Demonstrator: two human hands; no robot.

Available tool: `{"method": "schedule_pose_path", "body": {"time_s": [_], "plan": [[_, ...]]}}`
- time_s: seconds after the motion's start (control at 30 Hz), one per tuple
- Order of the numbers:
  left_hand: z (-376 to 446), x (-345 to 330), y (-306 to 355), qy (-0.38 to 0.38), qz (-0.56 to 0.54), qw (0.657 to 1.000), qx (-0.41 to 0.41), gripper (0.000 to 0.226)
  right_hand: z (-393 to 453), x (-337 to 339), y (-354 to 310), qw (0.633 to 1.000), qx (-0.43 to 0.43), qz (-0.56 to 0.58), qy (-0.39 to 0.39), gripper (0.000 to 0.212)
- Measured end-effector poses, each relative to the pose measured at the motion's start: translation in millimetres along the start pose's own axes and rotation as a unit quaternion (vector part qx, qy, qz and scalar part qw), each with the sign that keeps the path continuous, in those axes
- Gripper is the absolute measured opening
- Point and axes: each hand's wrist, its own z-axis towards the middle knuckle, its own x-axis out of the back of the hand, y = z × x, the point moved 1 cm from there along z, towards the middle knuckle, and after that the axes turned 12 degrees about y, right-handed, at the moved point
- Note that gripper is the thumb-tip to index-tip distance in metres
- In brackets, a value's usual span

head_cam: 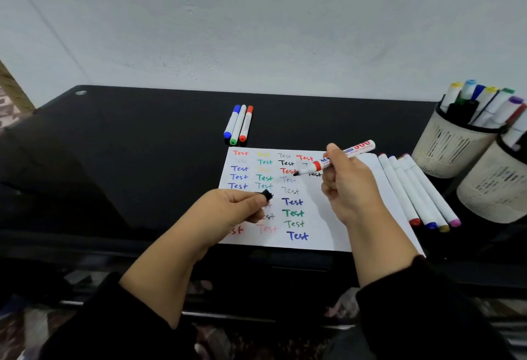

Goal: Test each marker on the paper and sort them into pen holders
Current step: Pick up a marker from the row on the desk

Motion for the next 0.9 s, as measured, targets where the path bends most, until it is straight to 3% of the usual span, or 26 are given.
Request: {"method": "schedule_pose_path", "body": {"time_s": [0.23, 0.43, 0.73, 0.9], "plan": [[6, -19, 8, 0.073, 0.047, 0.995, -0.052, 0.014, 6, 8, 0, 1.0, 0.011, -0.017, 0.022, 0.022], [20, -32, 14, 0.084, 0.087, 0.99, -0.068, 0.015, 22, 16, -4, 0.981, 0.095, -0.152, 0.068, 0.02], [32, -36, 11, 0.073, 0.089, 0.991, -0.067, 0.005, 35, 25, 12, 0.947, 0.174, -0.255, 0.088, 0.028], [35, -38, 9, 0.08, 0.077, 0.992, -0.06, 0.022, 34, 22, 14, 0.95, 0.178, -0.246, 0.066, 0.023]]}}
